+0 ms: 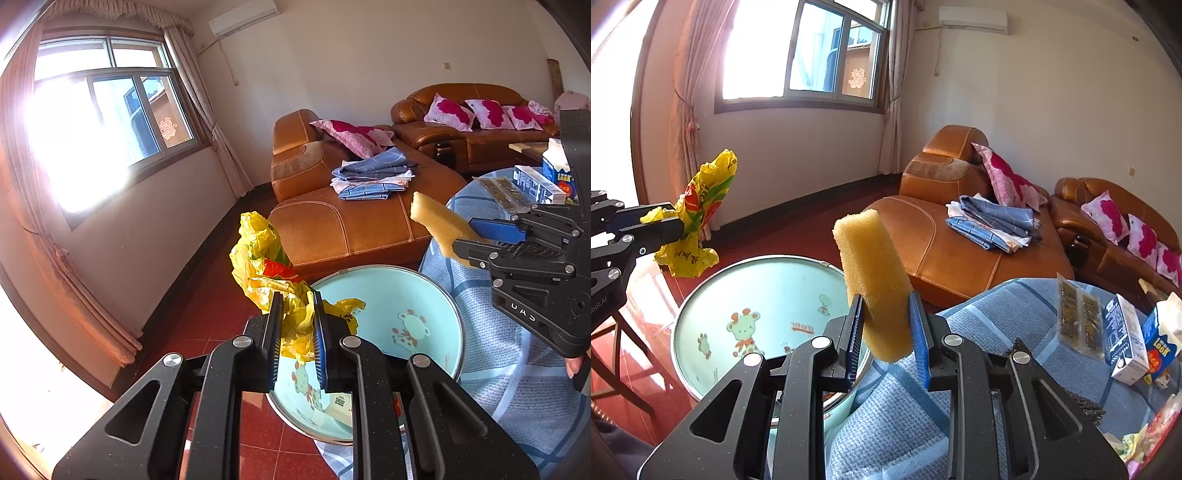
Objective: Collect trash
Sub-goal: 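Carry the yellow wrapper over the bin with the left gripper and release it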
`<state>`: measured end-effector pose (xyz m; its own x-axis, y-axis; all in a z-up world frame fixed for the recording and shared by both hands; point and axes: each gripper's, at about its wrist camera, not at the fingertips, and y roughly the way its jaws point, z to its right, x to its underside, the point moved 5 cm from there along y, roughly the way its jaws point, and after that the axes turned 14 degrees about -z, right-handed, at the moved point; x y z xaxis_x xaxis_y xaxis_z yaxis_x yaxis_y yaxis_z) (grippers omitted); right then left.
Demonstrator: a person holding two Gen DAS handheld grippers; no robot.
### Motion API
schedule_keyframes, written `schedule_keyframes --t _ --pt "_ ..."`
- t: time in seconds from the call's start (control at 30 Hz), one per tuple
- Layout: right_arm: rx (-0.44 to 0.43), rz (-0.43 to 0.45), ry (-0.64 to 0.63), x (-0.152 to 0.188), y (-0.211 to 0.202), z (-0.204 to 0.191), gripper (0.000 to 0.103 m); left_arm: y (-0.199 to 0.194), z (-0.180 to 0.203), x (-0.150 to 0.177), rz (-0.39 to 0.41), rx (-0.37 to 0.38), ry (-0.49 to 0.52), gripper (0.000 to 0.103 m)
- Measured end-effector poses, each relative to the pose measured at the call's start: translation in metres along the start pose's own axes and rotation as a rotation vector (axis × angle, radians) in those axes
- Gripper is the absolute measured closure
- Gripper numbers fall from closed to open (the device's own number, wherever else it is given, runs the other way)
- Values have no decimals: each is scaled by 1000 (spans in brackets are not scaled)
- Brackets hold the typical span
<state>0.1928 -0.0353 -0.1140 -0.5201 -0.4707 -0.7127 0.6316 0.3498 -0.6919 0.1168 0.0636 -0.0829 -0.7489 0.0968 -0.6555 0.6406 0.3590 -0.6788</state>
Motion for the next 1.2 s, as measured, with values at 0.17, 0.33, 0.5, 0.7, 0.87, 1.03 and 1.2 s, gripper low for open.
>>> schedule_keyframes --t 0.17,0.33,0.5,0.7,0.87,1.03,1.2 --pt "-1 -11 -7 -1 3 -2 78 5 1 1 -25 -5 8 88" --pt "-1 -15 -10 -1 3 -4 78 6 1 1 -31 -12 11 88" --pt "1 -21 -21 0 5 -6 78 7 0 0 -35 -11 15 88" --pt "1 -27 -32 1 6 -9 78 8 1 1 -38 -9 18 88" --pt "-2 -33 -45 2 6 -11 78 8 2 2 -36 4 22 87" --pt "-3 -35 -57 2 5 -13 76 5 7 2 -24 32 36 81" --pt "-12 -36 -49 2 6 -9 64 5 10 5 -18 37 47 64"
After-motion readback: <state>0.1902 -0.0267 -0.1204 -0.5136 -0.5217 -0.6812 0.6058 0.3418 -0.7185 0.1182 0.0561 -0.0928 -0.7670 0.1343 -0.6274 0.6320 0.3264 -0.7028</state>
